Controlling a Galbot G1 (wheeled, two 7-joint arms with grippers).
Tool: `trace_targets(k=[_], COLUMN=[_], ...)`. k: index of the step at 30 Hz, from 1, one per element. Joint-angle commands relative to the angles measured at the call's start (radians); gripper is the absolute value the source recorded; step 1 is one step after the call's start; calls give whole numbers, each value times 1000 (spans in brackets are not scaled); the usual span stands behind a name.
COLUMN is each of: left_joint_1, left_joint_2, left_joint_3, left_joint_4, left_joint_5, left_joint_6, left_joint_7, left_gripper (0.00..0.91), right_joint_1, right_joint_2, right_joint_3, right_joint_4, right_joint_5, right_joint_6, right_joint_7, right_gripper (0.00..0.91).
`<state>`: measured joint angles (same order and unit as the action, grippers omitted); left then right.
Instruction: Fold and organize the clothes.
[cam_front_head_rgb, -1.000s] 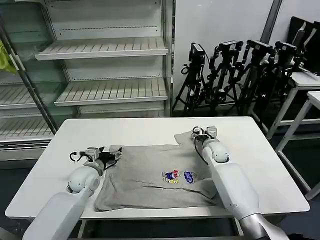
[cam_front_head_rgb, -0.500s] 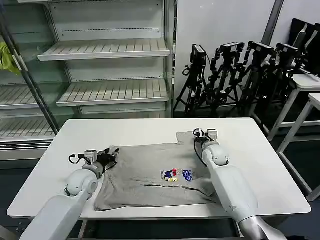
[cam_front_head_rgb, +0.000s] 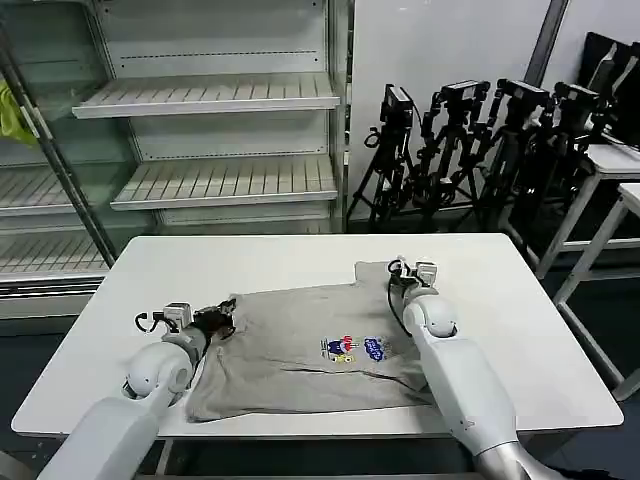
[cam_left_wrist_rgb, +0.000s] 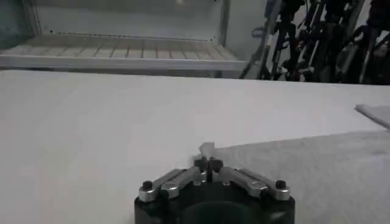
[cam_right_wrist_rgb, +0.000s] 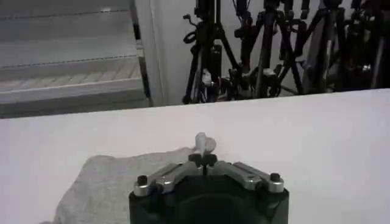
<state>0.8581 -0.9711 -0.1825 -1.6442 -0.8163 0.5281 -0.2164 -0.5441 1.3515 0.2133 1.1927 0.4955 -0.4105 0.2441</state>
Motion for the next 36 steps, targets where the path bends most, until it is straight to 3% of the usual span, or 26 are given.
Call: trace_targets(k=[1, 14, 27, 36], left_joint_1=[10, 56, 231, 371], left_joint_2=[17, 45, 99, 109], left_joint_3=[-33, -79, -149, -173], left_joint_4=[-83, -178, -321, -436], left_joint_5=[-13, -38, -38, 21], left_joint_6=[-27, -28, -21, -10], left_joint_7=[2, 1, 8, 14], left_gripper=[60, 60, 60, 60], right_joint_1=[0, -96, -343, -608], right_joint_2=[-11, -58, -146, -192], right_joint_3=[8, 34, 94, 208], right_joint_4=[79, 278, 598, 786], right_joint_5=[4, 15, -14, -39], right_joint_6=[96, 93, 73, 63], right_joint_7=[5, -3, -15, -33], right_gripper=[0, 0, 0, 0])
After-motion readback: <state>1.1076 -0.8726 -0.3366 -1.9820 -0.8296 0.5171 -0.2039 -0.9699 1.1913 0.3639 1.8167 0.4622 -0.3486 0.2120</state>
